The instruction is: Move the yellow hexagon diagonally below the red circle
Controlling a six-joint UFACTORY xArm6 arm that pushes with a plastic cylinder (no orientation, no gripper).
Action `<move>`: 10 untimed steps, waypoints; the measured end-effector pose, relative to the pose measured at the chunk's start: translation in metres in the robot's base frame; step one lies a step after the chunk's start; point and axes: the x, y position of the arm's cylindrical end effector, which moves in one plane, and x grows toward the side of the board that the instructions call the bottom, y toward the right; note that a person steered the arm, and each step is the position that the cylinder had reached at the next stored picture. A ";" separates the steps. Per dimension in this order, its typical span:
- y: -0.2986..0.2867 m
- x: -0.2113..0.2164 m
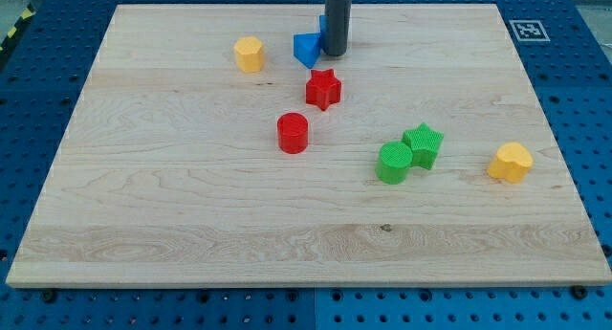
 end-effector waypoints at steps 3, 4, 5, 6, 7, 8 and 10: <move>-0.012 -0.013; -0.043 -0.013; -0.078 -0.013; -0.120 -0.013; -0.137 -0.002; -0.137 0.016; -0.137 0.061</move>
